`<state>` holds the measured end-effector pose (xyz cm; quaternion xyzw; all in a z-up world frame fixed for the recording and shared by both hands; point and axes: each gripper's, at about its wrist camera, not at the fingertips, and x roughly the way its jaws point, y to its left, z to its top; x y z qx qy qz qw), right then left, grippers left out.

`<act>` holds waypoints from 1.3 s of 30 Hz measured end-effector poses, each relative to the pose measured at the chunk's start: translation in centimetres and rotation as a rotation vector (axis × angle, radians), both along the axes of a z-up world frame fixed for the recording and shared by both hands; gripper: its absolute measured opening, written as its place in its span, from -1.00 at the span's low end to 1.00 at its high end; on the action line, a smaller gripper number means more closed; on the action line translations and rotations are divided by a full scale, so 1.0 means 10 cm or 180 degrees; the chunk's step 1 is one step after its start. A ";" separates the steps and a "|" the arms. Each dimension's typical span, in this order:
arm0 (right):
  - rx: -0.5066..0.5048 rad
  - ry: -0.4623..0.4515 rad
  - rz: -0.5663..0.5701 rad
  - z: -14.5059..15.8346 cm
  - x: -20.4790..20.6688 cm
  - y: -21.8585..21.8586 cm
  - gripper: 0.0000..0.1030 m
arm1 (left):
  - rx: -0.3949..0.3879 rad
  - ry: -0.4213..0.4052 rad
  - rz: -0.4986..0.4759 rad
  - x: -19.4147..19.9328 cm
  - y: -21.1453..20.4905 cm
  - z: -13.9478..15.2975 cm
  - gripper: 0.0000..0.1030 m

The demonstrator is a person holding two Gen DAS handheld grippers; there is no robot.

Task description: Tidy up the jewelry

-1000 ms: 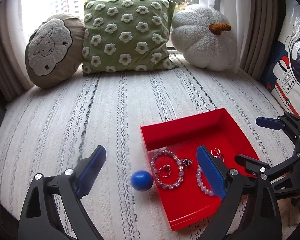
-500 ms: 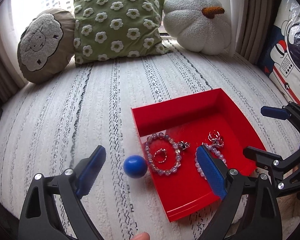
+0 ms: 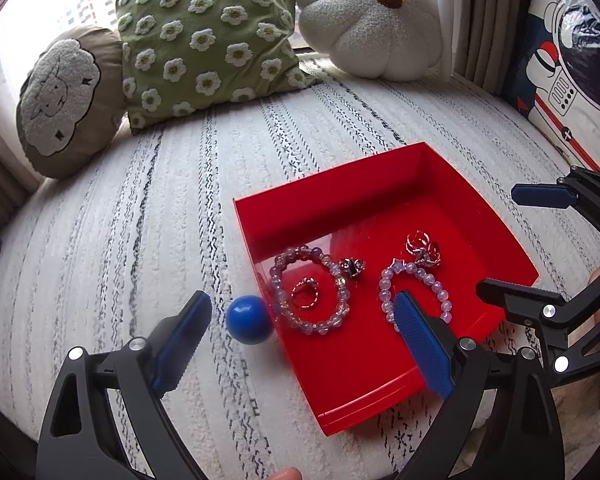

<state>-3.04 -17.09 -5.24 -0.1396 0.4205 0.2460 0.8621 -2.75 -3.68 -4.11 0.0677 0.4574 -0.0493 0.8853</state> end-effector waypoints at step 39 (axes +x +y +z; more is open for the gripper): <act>-0.0012 0.0009 -0.0025 0.00 0.02 -0.01 0.80 | 0.0117 0.0077 -0.0097 0.00 -0.10 -0.07 0.75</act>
